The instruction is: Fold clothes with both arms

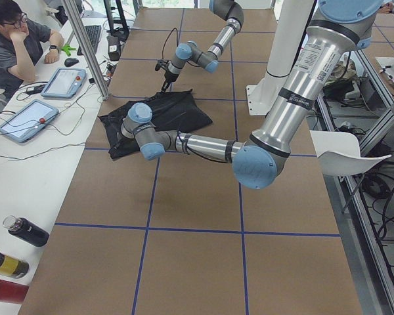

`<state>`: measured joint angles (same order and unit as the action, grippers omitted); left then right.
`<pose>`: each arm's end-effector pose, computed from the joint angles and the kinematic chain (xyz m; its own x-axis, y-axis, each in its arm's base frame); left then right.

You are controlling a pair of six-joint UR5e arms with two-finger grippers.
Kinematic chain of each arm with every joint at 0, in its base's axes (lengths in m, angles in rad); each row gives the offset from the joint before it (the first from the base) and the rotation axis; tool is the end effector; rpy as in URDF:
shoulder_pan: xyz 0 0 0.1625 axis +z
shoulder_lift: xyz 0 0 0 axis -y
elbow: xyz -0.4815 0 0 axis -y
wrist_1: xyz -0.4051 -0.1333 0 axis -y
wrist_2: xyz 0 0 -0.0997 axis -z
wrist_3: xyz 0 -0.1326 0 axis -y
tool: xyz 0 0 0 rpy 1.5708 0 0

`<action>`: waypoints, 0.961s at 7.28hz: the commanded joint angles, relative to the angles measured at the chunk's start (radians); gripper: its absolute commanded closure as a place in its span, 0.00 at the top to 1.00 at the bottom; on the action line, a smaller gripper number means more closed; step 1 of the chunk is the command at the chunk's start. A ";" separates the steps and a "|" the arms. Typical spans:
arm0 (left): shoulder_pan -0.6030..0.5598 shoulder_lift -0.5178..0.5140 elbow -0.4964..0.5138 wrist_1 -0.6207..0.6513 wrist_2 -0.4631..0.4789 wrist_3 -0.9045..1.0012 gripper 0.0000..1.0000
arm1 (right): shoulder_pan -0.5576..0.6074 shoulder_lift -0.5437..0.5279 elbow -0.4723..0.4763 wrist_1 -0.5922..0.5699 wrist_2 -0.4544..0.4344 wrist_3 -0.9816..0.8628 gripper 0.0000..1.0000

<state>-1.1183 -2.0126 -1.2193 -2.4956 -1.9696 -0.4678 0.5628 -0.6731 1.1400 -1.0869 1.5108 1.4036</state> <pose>0.2612 -0.7244 0.5410 0.7150 0.4105 -0.5659 0.1028 0.7389 0.6659 -0.6891 -0.6017 0.2761 0.5801 0.1695 0.7967 -0.4841 0.8584 0.1698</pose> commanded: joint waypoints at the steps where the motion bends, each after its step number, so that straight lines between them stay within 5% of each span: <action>1: 0.002 0.006 0.000 -0.015 0.000 -0.011 1.00 | -0.058 -0.153 0.216 -0.028 -0.007 0.006 0.00; 3: 0.002 0.006 0.001 -0.016 0.002 -0.011 1.00 | -0.165 -0.241 0.483 -0.233 -0.069 0.023 0.00; 4: 0.002 0.006 0.001 -0.016 0.000 -0.011 1.00 | -0.203 -0.265 0.539 -0.276 -0.092 0.047 0.00; 7: 0.003 0.006 0.001 -0.016 0.002 -0.012 1.00 | -0.212 -0.301 0.540 -0.272 -0.103 0.034 0.00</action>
<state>-1.1155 -2.0068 -1.2170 -2.5111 -1.9693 -0.4790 0.3525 -0.9556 1.6761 -1.3590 1.4081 1.4463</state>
